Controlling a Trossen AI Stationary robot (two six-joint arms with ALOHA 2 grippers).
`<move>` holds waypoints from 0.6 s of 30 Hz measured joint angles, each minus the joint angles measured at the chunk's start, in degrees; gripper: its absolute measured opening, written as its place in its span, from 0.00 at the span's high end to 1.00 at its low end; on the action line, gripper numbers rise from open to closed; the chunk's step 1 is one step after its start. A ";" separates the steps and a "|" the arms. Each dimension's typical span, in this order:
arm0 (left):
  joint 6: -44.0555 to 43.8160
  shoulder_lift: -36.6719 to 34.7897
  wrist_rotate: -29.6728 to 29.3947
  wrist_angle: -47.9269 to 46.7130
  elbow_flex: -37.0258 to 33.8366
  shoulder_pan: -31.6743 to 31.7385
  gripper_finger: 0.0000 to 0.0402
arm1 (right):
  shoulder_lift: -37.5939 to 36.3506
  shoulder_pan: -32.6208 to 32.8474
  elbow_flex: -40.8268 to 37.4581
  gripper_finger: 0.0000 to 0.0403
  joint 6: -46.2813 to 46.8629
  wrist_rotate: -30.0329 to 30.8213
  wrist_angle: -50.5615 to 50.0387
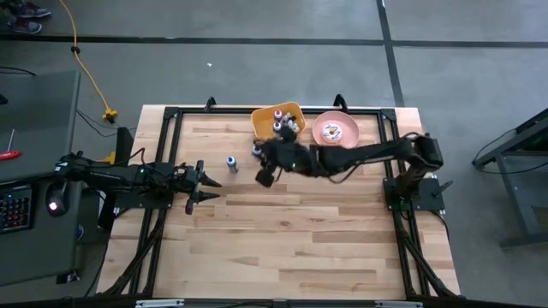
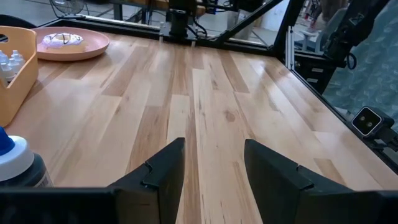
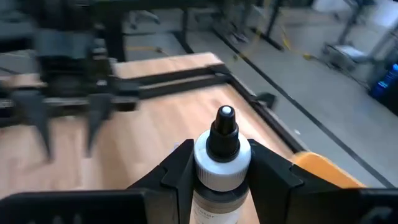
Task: Pick & Place food coloring
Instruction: Put the large black food coloring bottle into the yellow bin
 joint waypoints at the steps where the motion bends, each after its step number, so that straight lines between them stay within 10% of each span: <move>1: 0.00 0.00 0.00 0.00 -0.01 0.00 0.59 | -0.62 -0.82 0.98 0.72 0.52 0.25 -2.71; 18: 0.00 0.00 0.01 0.00 0.00 -0.02 0.59 | 6.40 -15.38 5.17 0.72 7.61 -1.66 -3.65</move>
